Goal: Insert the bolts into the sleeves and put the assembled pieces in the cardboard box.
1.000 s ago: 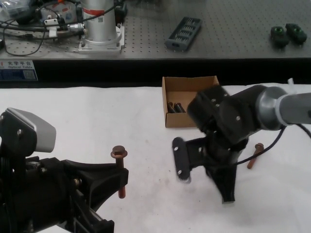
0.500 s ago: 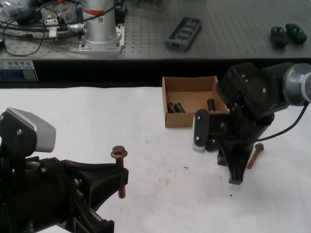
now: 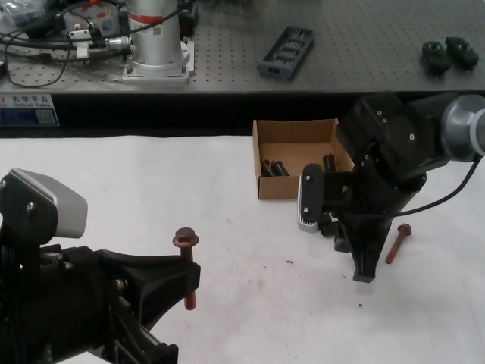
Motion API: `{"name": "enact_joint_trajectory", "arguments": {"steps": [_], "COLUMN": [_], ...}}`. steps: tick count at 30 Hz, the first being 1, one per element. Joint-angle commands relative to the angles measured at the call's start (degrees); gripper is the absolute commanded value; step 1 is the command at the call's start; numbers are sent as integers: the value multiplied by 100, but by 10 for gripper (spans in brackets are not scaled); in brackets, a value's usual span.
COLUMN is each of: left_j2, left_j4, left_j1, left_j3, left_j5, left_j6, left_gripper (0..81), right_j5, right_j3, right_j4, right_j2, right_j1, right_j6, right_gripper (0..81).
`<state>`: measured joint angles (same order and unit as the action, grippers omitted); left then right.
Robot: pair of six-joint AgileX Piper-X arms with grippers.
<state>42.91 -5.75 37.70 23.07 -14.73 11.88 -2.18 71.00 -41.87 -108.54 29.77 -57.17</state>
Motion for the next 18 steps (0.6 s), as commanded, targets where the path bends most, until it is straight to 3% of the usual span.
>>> {"name": "enact_joint_trajectory", "arguments": {"steps": [1, 4, 9, 15, 18], "left_j2": [-46, -46, -46, -46, -46], "left_j4": [75, 75, 75, 75, 75], "left_j1": [25, 25, 25, 25, 25], "left_j3": [18, 18, 18, 18, 18], "left_j5": [-19, -19, -19, -19, -19], "left_j6": [-65, -65, -65, -65, -65], "left_gripper": [6, 6, 6, 6, 6], "right_j5": [-108, -109, 53, 664, 645], "right_j3": [74, 74, 74, 74, 74], "right_j4": [9, 65, 185, 211, 327], "right_j2": [102, 102, 102, 70, 11], "right_j1": [-43, -43, -13, 157, 190], "right_j6": [-15, -75, -140, 153, 150], "right_gripper": [154, 237, 190, 187, 187]}}
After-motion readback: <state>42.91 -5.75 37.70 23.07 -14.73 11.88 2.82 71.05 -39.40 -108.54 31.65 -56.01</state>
